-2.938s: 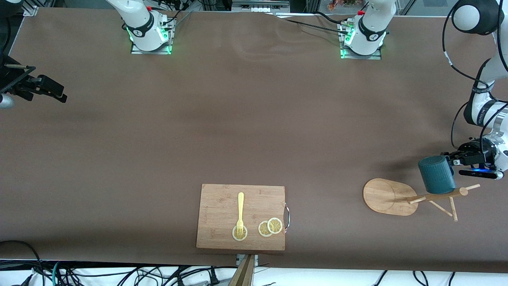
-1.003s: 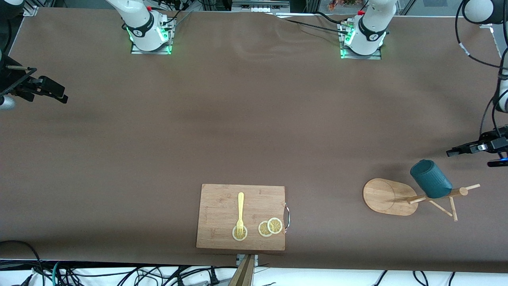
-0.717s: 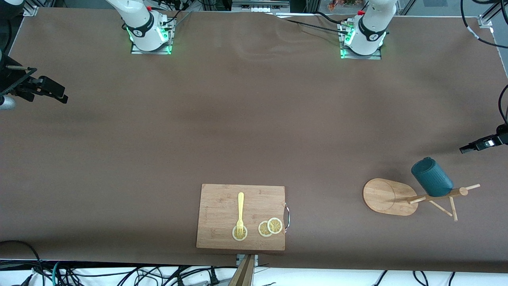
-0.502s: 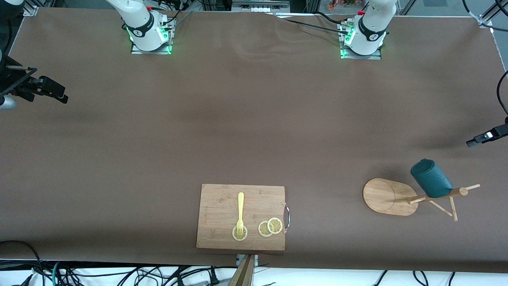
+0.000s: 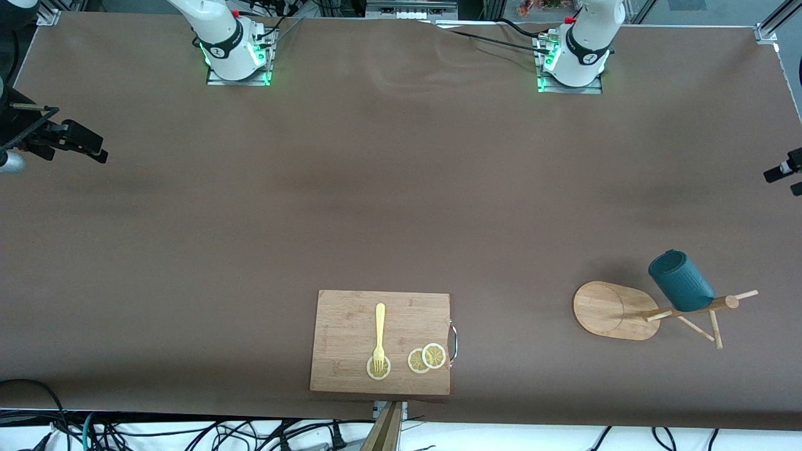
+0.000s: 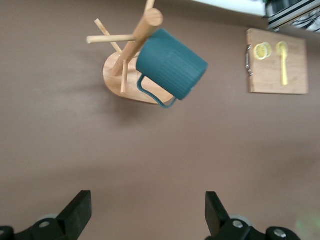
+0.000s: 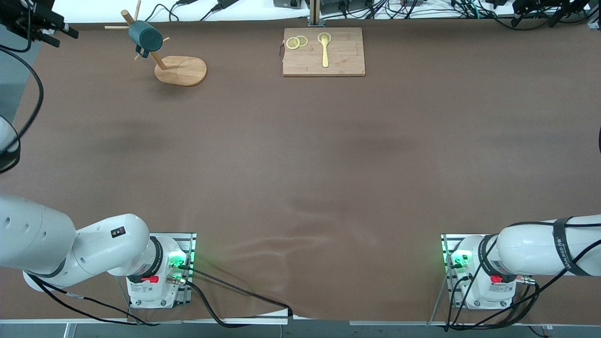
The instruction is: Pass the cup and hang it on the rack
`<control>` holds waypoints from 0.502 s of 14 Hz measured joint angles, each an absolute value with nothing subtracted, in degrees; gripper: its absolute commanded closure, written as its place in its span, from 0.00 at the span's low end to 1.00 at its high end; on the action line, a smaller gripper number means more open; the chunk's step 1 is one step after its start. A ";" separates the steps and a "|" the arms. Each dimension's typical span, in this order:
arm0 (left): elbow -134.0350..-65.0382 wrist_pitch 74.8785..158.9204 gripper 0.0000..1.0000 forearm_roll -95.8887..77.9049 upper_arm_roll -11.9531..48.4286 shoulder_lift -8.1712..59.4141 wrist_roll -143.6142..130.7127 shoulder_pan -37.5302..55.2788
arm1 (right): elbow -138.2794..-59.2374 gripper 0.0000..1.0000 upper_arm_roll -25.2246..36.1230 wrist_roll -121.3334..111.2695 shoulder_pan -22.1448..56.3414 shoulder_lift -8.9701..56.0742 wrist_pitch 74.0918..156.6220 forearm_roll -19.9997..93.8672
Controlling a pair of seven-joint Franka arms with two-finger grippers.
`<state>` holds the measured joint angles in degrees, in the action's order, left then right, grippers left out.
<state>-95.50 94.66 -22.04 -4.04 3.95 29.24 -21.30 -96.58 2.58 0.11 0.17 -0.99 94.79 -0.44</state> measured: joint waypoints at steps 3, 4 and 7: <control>-97.21 94.51 0.00 -12.52 -3.84 -3.54 16.05 -12.71 | -96.58 0.00 2.57 0.11 0.17 -0.99 94.80 -0.44; -97.99 94.08 0.00 -9.89 -3.59 -5.37 11.60 -10.27 | -96.58 0.00 2.57 0.11 0.17 -0.99 94.80 -0.44; -100.22 92.86 0.00 -5.13 -0.98 -8.42 1.45 -7.13 | -96.58 0.00 2.57 0.11 0.17 -0.99 94.80 -0.44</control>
